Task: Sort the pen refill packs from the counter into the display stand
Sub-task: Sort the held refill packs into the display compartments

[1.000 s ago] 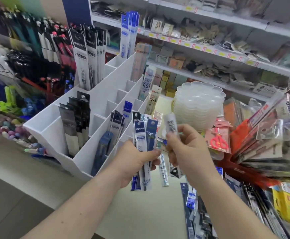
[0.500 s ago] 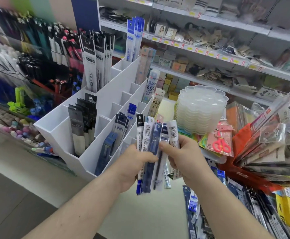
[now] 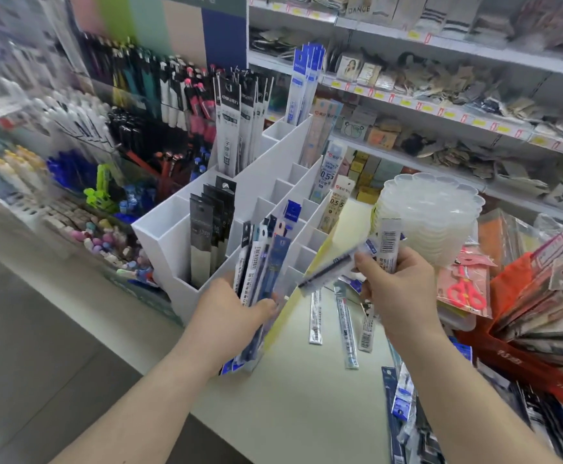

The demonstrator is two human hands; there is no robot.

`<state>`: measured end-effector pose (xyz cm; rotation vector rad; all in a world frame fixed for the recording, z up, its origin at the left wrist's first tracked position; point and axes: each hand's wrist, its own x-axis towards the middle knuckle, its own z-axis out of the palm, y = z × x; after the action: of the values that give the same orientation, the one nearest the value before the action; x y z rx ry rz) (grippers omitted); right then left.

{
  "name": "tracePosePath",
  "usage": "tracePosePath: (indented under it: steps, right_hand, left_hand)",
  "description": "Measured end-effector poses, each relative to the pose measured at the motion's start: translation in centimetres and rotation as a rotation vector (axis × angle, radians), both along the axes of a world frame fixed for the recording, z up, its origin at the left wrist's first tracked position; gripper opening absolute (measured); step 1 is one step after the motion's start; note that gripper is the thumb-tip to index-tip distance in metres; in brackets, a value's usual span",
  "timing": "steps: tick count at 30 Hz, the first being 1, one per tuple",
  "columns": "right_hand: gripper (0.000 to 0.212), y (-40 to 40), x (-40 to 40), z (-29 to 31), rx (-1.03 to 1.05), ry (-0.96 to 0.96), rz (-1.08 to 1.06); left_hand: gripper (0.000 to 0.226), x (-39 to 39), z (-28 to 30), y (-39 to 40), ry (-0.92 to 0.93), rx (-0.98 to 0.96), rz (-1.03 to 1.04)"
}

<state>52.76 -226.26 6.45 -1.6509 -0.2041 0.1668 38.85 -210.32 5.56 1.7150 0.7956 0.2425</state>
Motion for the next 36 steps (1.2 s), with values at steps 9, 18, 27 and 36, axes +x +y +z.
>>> tracePosePath:
  steps: [9,18,27,36]
  right_hand:
    - [0.018,5.1,-1.0,-0.7,-0.177,-0.18,0.082]
    - [0.012,9.6,-1.4,-2.7,-0.539,-0.278,0.286]
    - [0.022,7.7,-1.5,-0.6,-0.391,-0.064,0.26]
    - [0.016,2.7,-3.2,0.9,-0.185,0.192,0.331]
  left_hand:
    - [0.027,-1.6,0.4,0.4,0.003,0.067,0.019]
    - [0.024,-1.8,0.4,0.4,-0.008,0.021,0.098]
    - [0.03,-1.5,0.2,0.1,-0.12,-0.261,0.092]
    - [0.031,1.0,-0.3,-1.4,-0.129,-0.323,-0.047]
